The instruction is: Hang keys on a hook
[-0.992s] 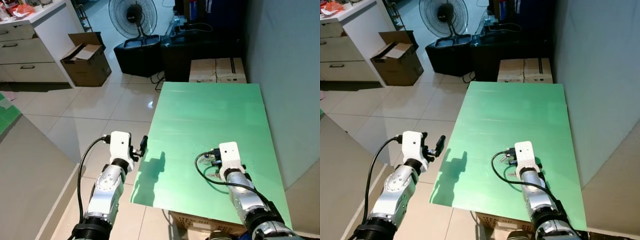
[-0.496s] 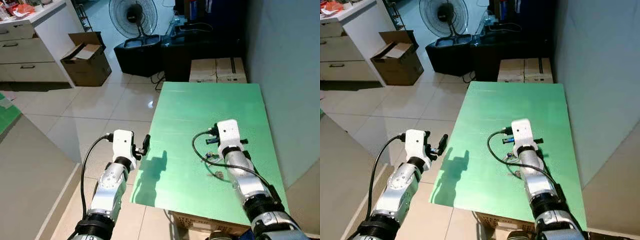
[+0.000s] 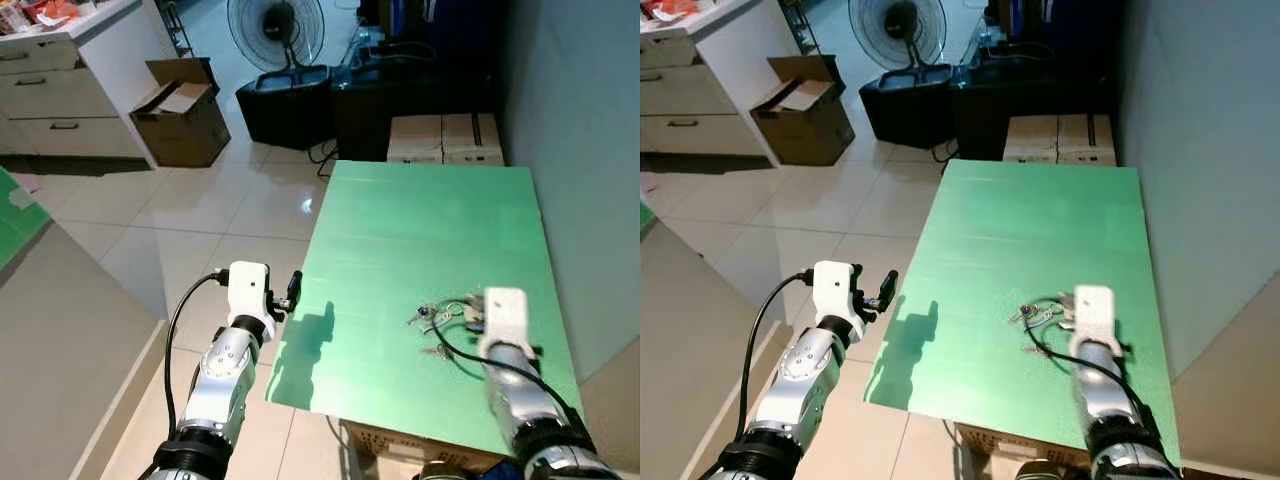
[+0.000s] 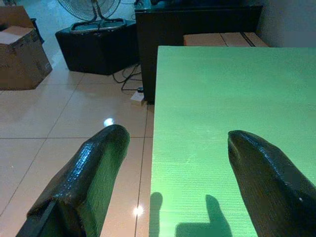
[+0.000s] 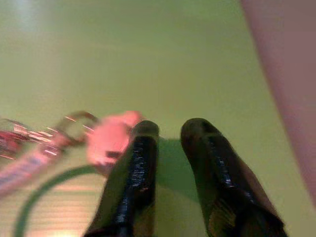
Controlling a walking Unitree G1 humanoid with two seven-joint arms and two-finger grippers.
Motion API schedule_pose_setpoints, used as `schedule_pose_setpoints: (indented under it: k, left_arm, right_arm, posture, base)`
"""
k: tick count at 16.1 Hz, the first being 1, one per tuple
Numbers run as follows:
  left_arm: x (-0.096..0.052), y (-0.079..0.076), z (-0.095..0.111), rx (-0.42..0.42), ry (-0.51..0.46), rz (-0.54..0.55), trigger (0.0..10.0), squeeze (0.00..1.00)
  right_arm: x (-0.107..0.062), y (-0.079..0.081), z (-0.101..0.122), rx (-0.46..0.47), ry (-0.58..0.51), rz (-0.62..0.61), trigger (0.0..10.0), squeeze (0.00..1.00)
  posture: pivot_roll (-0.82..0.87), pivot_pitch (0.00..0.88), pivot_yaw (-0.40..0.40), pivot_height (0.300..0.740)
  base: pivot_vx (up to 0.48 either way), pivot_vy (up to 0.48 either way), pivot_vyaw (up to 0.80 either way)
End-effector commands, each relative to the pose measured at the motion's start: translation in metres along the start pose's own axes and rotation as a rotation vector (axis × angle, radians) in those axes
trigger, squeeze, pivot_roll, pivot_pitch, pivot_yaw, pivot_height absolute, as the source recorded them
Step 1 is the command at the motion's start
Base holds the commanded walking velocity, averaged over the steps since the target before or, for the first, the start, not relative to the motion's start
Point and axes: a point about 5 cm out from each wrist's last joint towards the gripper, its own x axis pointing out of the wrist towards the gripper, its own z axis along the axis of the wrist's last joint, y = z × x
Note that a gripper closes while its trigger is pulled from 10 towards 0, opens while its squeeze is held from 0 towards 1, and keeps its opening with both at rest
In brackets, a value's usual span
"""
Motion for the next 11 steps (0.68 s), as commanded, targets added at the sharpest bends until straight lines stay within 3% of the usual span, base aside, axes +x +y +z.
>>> schedule_pose_setpoints:
  k: [1, 3, 4, 5, 6, 11]
  left_arm:
    - [-0.002, 0.006, -0.001, 0.014, 0.002, 0.022, 10.0, 0.00]
    - [-0.002, 0.005, -0.002, 0.012, 0.003, 0.021, 10.0, 0.00]
    - [-0.002, 0.004, -0.002, 0.011, 0.002, 0.020, 10.0, 0.00]
    - [-0.002, 0.005, -0.002, 0.011, 0.003, 0.021, 10.0, 0.00]
    - [-0.002, 0.005, -0.002, 0.010, 0.004, 0.021, 10.0, 0.00]
    - [-0.003, 0.005, -0.003, 0.009, 0.002, 0.022, 10.0, 0.00]
  right_arm:
    - [0.000, 0.003, 0.000, 0.000, 0.009, -0.008, 10.0, 1.00]
    - [-0.001, 0.009, -0.001, 0.019, 0.021, 0.030, 10.0, 1.00]
    - [-0.001, 0.014, -0.002, -0.015, 0.038, 0.050, 10.0, 1.00]
    - [-0.001, 0.019, 0.000, -0.027, 0.031, 0.075, 10.0, 0.14]
    - [-0.001, 0.021, 0.002, -0.028, 0.020, 0.094, 10.0, 0.00]
    - [-0.001, 0.023, 0.004, -0.086, 0.004, 0.119, 10.0, 0.00]
  posture:
    - [-0.25, 0.000, 0.201, 0.740]
    - [-0.25, 0.000, 0.202, 0.740]
    - [-0.25, 0.000, 0.200, 0.740]
    - [-0.24, 0.000, 0.198, 0.740]
    - [-0.24, 0.000, 0.195, 0.740]
    - [-0.24, 0.000, 0.191, 0.740]
  base:
    - [0.000, 0.000, 0.00]
    - [0.000, 0.000, 0.00]
    - [0.000, 0.000, 0.00]
    - [0.000, 0.000, 0.00]
    - [0.000, 0.000, 0.00]
    - [0.000, 0.000, 0.00]
